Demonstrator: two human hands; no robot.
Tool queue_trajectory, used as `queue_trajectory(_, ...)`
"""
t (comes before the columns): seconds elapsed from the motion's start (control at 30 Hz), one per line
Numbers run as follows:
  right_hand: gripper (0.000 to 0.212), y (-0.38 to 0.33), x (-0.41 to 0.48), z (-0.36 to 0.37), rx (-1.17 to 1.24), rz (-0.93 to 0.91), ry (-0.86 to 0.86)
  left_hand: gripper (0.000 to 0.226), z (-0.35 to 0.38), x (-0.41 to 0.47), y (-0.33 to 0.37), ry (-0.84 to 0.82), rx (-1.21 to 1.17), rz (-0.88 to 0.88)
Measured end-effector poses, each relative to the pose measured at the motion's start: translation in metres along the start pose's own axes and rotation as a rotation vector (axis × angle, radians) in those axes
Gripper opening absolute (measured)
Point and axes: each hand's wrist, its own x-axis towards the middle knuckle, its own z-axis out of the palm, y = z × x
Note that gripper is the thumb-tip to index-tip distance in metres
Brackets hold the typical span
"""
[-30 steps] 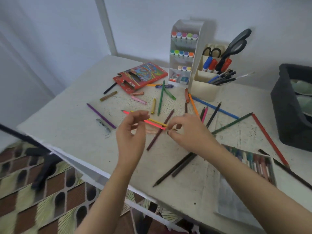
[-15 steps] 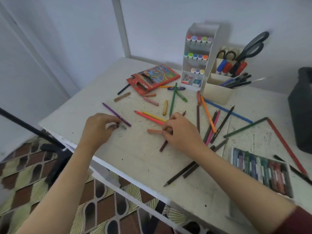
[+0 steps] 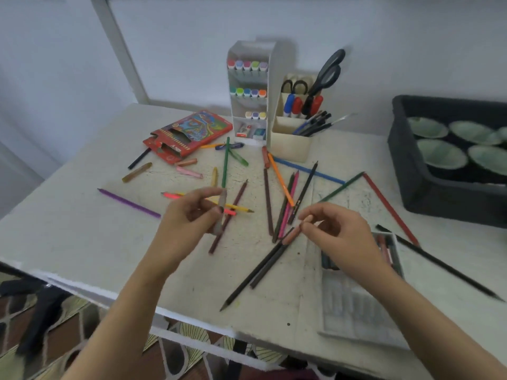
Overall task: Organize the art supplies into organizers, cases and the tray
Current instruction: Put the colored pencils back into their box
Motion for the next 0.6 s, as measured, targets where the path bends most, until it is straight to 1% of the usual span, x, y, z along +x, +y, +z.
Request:
queue_trajectory(0.13,0.018,0.007,-0.030,-0.030,0.005,0.042,0.105,0.039,0.060,-0.022,0.021,-0.368,-0.170,-0.081)
queue_trajectory(0.2,0.017,0.010,-0.044,-0.039,0.025,0.079,0.136,0.036,0.083,-0.033,0.024,-0.498,-0.150,-0.112)
queue_trajectory(0.23,0.018,0.012,-0.050,-0.042,0.028,0.094,0.148,0.034,0.092,-0.038,0.024,-0.527,-0.107,-0.124)
queue_trajectory(0.33,0.020,0.016,-0.067,-0.047,-0.003,0.109,0.156,0.028,0.109,-0.048,0.019,-0.548,0.086,-0.119)
queue_trajectory(0.4,0.022,0.017,-0.075,-0.048,-0.025,0.129,0.126,0.027,0.113,-0.052,0.015,-0.543,0.197,-0.094)
queue_trajectory(0.5,0.025,0.017,-0.081,-0.048,-0.111,0.142,0.062,0.026,0.116,-0.055,0.012,-0.535,0.324,-0.063)
queue_trajectory(0.6,0.027,0.015,-0.082,-0.046,-0.139,0.152,0.016,0.023,0.117,-0.056,0.010,-0.508,0.411,-0.050)
